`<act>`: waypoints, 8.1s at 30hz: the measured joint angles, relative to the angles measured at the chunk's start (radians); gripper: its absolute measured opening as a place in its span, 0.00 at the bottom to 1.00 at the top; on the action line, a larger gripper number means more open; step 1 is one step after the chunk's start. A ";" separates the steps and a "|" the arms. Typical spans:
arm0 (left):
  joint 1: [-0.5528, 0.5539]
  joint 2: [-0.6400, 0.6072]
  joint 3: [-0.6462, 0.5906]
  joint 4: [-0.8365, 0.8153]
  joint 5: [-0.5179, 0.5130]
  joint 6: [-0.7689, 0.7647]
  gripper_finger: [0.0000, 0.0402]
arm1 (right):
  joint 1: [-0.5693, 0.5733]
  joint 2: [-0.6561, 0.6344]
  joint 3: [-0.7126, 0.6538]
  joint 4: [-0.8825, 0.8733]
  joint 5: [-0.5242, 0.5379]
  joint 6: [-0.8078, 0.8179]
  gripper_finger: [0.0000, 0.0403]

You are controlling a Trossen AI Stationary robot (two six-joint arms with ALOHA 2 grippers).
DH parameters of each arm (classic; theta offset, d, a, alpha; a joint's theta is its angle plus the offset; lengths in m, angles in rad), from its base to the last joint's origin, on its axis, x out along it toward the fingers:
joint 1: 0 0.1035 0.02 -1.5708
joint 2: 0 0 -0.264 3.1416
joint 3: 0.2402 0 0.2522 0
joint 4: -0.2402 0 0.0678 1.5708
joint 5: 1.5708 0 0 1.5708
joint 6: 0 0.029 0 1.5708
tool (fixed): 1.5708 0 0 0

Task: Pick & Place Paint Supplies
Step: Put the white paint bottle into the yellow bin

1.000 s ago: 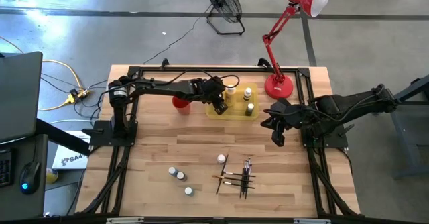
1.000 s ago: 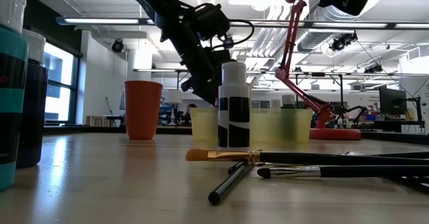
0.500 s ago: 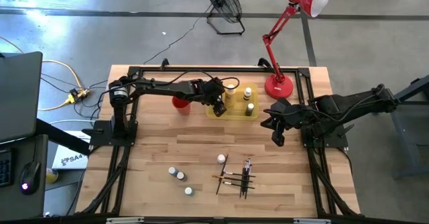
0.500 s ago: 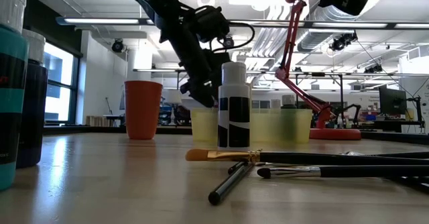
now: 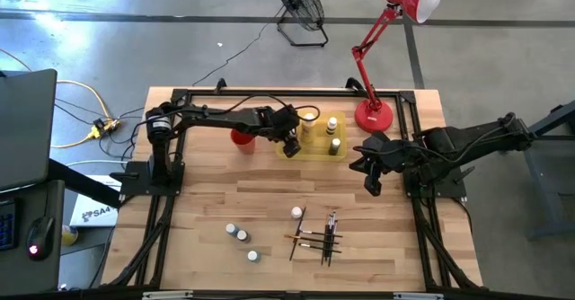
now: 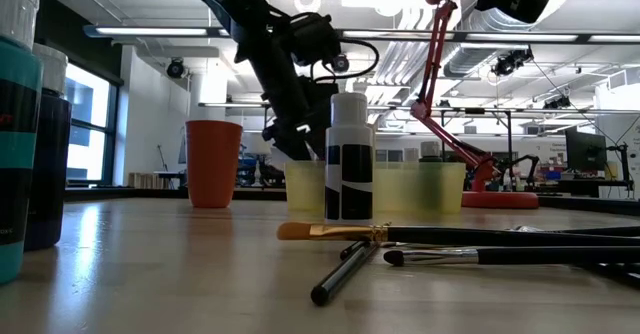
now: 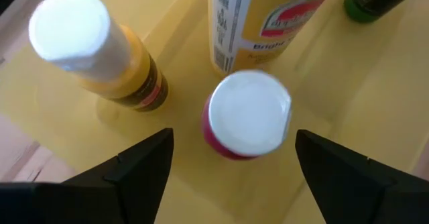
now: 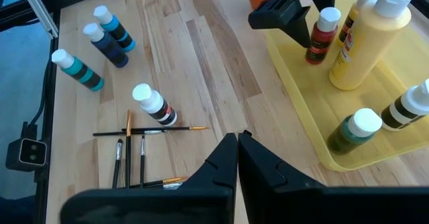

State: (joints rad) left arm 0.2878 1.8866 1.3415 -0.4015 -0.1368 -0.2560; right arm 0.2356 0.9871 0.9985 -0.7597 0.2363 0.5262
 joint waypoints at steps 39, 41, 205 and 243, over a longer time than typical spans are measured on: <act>0.000 -0.081 0.003 -0.026 0.069 0.027 0.77 | 0.000 0.000 0.000 -0.001 0.000 0.000 0.01; 0.000 -0.096 0.002 -0.028 0.072 0.027 0.77 | 0.000 0.000 0.000 -0.001 0.000 0.000 0.01; -0.537 -0.047 0.002 0.059 0.049 -0.142 0.77 | 0.000 0.001 0.000 0.146 0.023 -0.060 0.01; -0.550 -0.009 0.002 0.043 0.075 -0.146 0.77 | 0.000 0.001 0.000 0.150 0.026 -0.060 0.01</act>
State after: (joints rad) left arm -0.2619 1.8774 1.3434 -0.3584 -0.0616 -0.4019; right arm 0.2357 0.9878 0.9985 -0.6102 0.2626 0.4660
